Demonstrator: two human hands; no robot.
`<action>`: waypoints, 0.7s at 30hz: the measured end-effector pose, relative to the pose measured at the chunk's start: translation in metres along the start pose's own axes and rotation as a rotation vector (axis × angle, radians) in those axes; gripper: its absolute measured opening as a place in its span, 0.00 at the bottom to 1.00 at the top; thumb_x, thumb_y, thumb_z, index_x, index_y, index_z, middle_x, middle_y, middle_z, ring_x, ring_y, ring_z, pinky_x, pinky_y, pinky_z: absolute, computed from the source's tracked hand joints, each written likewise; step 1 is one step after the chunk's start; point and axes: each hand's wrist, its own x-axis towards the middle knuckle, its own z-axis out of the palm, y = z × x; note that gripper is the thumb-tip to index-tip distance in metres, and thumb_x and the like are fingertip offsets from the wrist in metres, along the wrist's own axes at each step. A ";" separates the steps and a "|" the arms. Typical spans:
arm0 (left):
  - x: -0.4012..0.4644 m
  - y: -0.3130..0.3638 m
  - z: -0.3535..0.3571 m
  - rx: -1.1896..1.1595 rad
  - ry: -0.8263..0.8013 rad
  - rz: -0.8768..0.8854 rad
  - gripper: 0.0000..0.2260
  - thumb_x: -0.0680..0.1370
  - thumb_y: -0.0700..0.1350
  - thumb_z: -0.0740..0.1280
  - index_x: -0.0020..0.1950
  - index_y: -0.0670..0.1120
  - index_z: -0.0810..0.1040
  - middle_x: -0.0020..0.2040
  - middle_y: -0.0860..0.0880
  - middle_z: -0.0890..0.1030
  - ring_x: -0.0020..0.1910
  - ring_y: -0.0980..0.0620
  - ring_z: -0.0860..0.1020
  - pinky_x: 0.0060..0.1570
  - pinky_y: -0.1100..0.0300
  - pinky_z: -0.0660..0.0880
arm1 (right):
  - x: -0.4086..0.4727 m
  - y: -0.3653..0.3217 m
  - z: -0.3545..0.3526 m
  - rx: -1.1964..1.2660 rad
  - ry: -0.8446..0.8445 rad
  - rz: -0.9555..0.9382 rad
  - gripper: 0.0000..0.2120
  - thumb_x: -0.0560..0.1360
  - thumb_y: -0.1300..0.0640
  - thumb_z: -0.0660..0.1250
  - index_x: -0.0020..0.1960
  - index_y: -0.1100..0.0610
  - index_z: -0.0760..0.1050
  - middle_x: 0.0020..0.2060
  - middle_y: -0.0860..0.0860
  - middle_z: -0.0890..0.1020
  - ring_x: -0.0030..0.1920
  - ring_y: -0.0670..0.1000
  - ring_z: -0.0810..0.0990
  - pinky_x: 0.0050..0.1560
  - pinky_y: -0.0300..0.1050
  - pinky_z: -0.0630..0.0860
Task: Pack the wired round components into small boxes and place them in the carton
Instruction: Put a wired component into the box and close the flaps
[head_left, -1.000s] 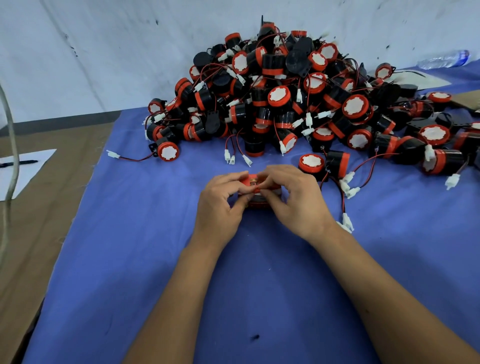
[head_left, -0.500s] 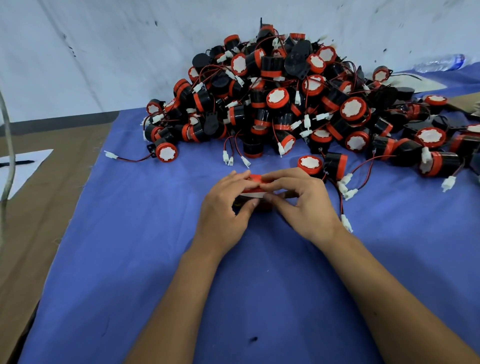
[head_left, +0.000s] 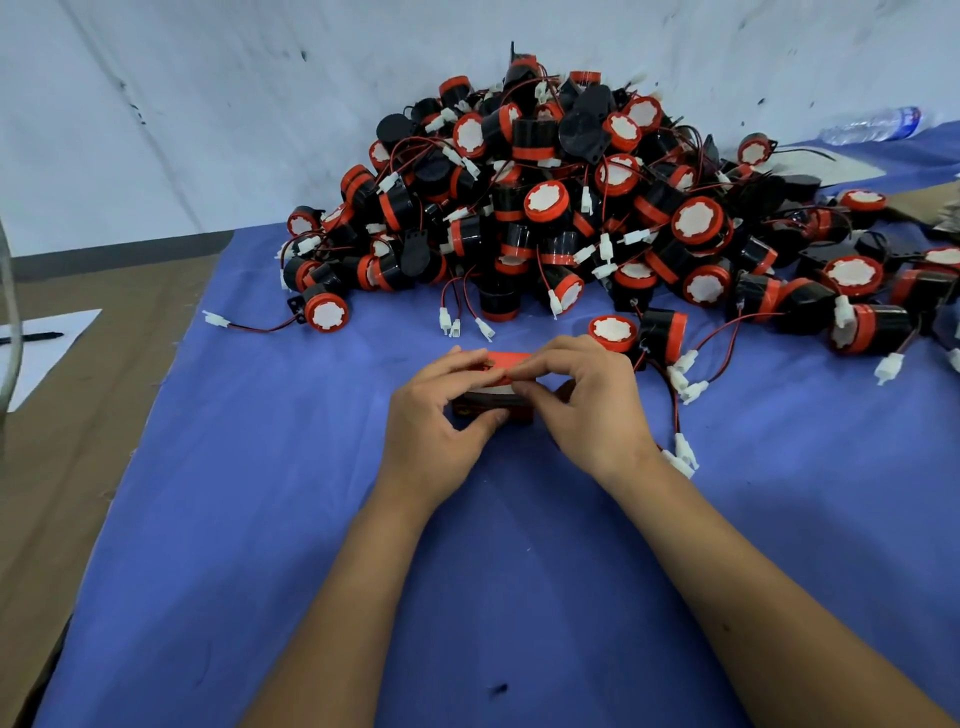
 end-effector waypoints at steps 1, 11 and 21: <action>0.000 0.000 0.000 -0.002 0.014 0.001 0.19 0.71 0.37 0.81 0.60 0.47 0.86 0.67 0.51 0.81 0.71 0.57 0.74 0.70 0.62 0.71 | -0.001 -0.001 0.001 0.001 -0.018 -0.010 0.05 0.73 0.62 0.78 0.48 0.55 0.87 0.41 0.50 0.84 0.46 0.51 0.78 0.49 0.44 0.74; -0.003 0.009 0.010 0.146 0.075 -0.225 0.48 0.66 0.63 0.70 0.82 0.53 0.54 0.67 0.49 0.76 0.65 0.46 0.75 0.60 0.50 0.75 | -0.007 -0.023 0.021 -0.045 0.020 0.014 0.08 0.71 0.54 0.76 0.41 0.53 0.76 0.40 0.47 0.77 0.47 0.51 0.74 0.48 0.47 0.73; -0.001 -0.002 -0.002 -0.006 0.145 -0.001 0.37 0.65 0.48 0.82 0.72 0.49 0.72 0.63 0.56 0.75 0.65 0.51 0.75 0.62 0.47 0.78 | -0.007 -0.004 0.016 0.673 -0.272 0.259 0.18 0.85 0.60 0.62 0.74 0.51 0.75 0.66 0.46 0.82 0.67 0.48 0.80 0.66 0.48 0.78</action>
